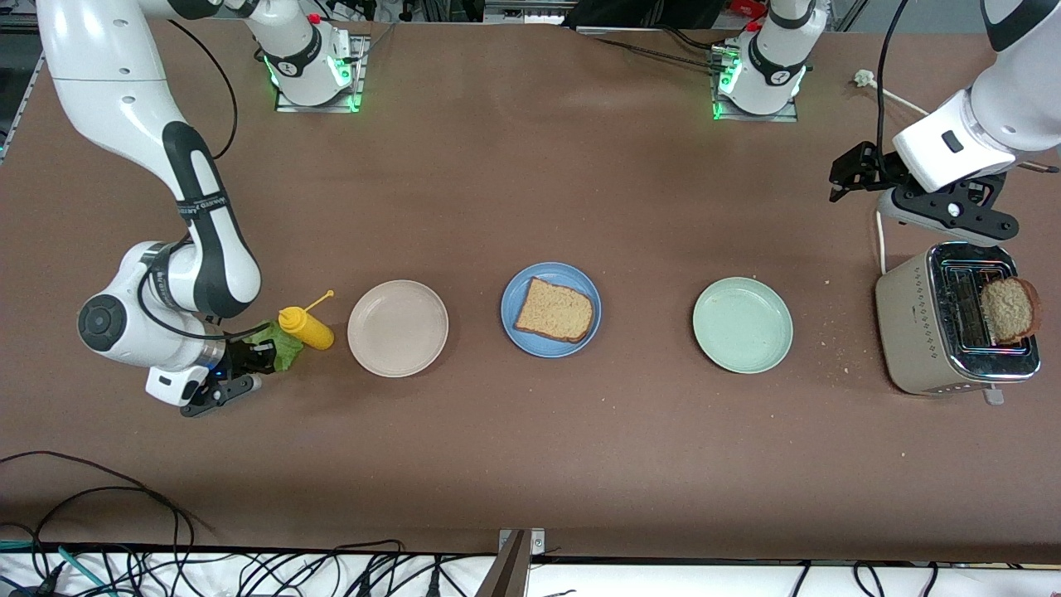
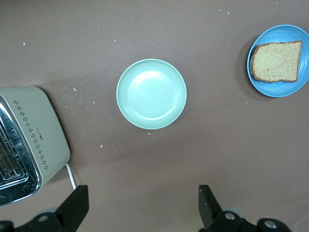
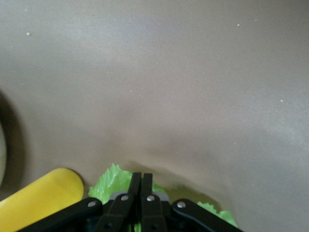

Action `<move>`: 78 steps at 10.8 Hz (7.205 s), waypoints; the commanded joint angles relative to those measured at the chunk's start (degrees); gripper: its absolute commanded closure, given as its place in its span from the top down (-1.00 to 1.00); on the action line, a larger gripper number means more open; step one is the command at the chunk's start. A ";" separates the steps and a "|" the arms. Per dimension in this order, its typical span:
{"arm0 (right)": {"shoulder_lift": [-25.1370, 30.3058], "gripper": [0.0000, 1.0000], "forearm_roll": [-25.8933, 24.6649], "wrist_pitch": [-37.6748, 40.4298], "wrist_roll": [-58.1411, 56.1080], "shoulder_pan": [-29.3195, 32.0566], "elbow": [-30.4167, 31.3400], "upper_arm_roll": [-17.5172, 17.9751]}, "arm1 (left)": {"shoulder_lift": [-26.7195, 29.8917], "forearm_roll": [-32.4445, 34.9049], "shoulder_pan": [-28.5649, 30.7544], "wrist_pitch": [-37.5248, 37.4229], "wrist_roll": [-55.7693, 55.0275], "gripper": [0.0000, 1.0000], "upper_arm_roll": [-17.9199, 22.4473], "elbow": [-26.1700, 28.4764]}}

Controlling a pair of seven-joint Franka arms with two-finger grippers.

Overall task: Make sandwich in blue plate with both arms
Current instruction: 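Lift the green lettuce leaf with the right gripper, then carry the lettuce over the blue plate and lay it on the bread, then open the right gripper and withdraw it from the blue plate, then move the right gripper to the yellow mustard bottle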

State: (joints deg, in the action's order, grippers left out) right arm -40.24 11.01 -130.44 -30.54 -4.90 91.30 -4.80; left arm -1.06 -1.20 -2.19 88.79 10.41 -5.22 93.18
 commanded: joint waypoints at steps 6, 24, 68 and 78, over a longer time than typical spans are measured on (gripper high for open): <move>14.64 -1.00 -0.29 16.95 -1.54 0.25 1.24 0.41 | 0.53 -1.18 0.26 0.68 0.31 1.00 0.29 0.69; -0.79 -1.00 6.99 28.93 55.64 -35.78 -27.31 -9.26 | 0.45 -1.18 0.70 0.68 0.49 1.00 0.29 0.60; 14.68 1.00 17.42 40.89 -40.19 6.30 -8.69 -5.74 | -1.14 -1.18 3.51 0.68 1.19 1.00 -0.06 -0.54; -4.49 1.00 42.76 35.60 -72.25 7.98 -11.50 -6.09 | -1.14 -1.18 3.42 0.68 1.19 1.00 -0.15 -0.63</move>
State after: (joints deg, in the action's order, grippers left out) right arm -41.92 50.44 -95.48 -95.35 2.12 81.80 -11.28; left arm -2.16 -1.20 1.22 89.41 10.68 -5.41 93.09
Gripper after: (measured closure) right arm 0.000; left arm 0.000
